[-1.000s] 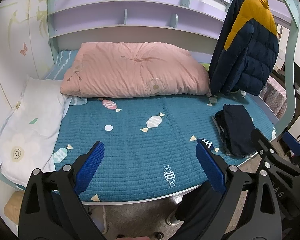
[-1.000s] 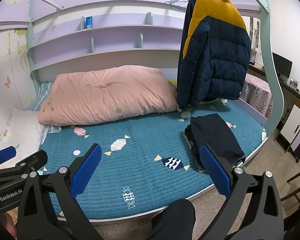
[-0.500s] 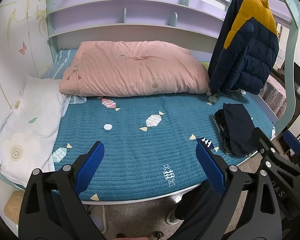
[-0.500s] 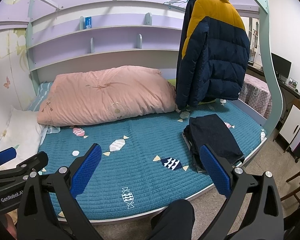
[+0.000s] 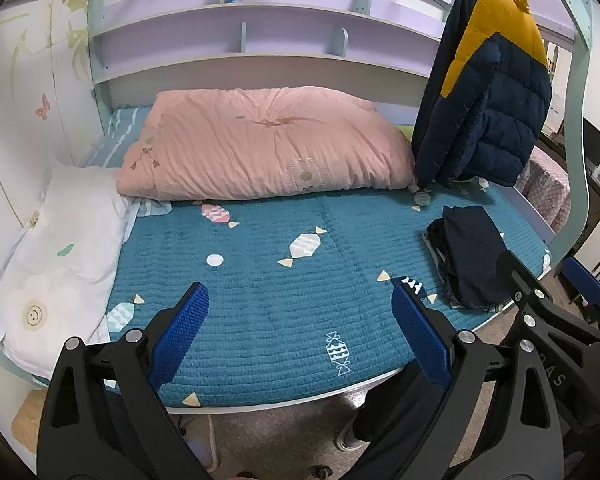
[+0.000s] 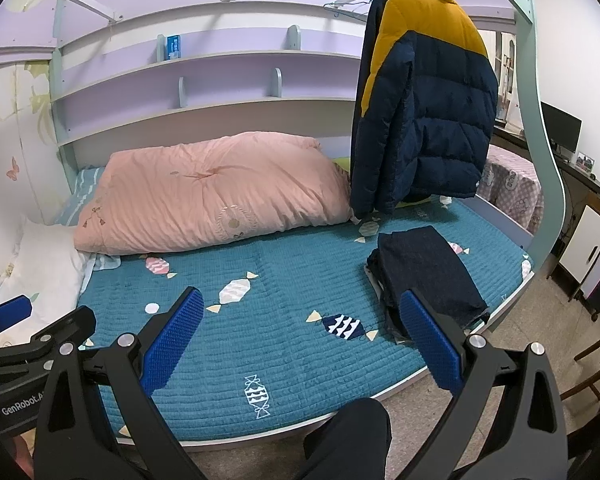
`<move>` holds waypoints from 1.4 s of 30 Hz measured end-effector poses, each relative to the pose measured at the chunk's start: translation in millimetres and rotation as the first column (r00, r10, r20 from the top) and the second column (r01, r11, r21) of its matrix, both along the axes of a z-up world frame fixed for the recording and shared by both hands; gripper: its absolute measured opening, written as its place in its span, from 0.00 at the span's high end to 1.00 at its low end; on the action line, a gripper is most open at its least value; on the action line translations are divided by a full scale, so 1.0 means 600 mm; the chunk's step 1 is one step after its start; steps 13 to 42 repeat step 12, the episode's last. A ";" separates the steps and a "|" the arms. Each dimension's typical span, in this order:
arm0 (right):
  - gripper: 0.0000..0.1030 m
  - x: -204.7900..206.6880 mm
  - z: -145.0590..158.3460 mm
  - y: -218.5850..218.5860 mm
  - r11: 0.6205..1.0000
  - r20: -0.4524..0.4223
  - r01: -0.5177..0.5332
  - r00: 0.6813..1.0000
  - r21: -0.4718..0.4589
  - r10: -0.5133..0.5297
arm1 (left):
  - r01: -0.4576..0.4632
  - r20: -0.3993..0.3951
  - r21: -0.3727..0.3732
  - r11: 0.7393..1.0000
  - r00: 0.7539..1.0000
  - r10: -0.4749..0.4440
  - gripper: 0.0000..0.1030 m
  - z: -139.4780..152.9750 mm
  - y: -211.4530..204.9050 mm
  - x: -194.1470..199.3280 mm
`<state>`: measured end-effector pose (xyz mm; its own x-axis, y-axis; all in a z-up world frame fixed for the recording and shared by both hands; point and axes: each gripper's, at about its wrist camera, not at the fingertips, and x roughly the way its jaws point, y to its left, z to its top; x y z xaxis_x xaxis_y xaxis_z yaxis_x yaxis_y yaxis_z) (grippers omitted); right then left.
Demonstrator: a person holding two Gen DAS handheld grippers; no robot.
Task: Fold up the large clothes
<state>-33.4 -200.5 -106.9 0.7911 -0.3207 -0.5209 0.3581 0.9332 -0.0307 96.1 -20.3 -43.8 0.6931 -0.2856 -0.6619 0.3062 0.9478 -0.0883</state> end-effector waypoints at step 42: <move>0.07 -0.001 0.000 -0.004 1.000 -0.001 0.004 1.000 0.006 -0.004 | 0.001 0.003 0.017 1.000 1.000 -0.001 0.10 0.005 -0.002 0.003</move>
